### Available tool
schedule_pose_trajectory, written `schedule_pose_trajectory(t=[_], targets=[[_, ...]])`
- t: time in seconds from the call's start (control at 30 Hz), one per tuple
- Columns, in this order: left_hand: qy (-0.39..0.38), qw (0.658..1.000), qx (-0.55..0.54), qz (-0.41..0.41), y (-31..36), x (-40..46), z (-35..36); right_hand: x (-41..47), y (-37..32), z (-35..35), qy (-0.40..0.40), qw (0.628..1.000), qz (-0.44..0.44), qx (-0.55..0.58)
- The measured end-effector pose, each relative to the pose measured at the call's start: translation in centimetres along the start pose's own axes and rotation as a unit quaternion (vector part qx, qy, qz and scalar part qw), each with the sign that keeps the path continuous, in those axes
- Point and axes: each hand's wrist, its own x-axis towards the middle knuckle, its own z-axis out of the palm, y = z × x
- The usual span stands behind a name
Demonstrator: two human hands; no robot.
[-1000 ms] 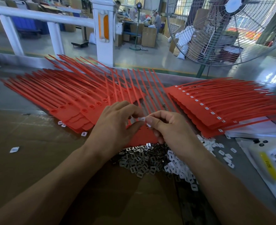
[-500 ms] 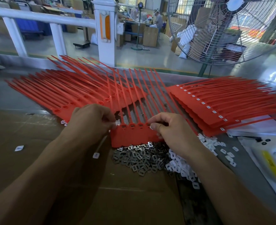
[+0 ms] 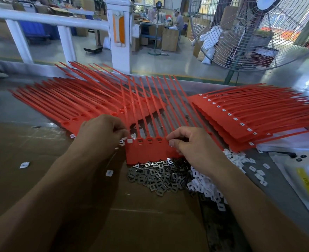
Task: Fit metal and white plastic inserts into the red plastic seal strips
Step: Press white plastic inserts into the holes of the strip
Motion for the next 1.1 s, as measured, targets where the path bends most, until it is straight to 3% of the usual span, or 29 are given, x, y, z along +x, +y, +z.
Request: schedule_pose_trajectory(t=[0.77,1.03,1.1], targets=[[-0.016,0.988,0.151,-0.005,-0.4,1.2,2.2,0.0,-0.6,0.1,-0.012,1.0,0.009,-0.02],[0.1,0.986,0.128,0.044,-0.2,-0.1,2.4,-0.4,-0.8,0.0,-0.004,0.999,-0.005,0.032],[0.126,0.986,0.065,0.088,0.6,-0.3,2.4,-0.3,-0.8,0.1,0.003,0.999,-0.005,0.048]])
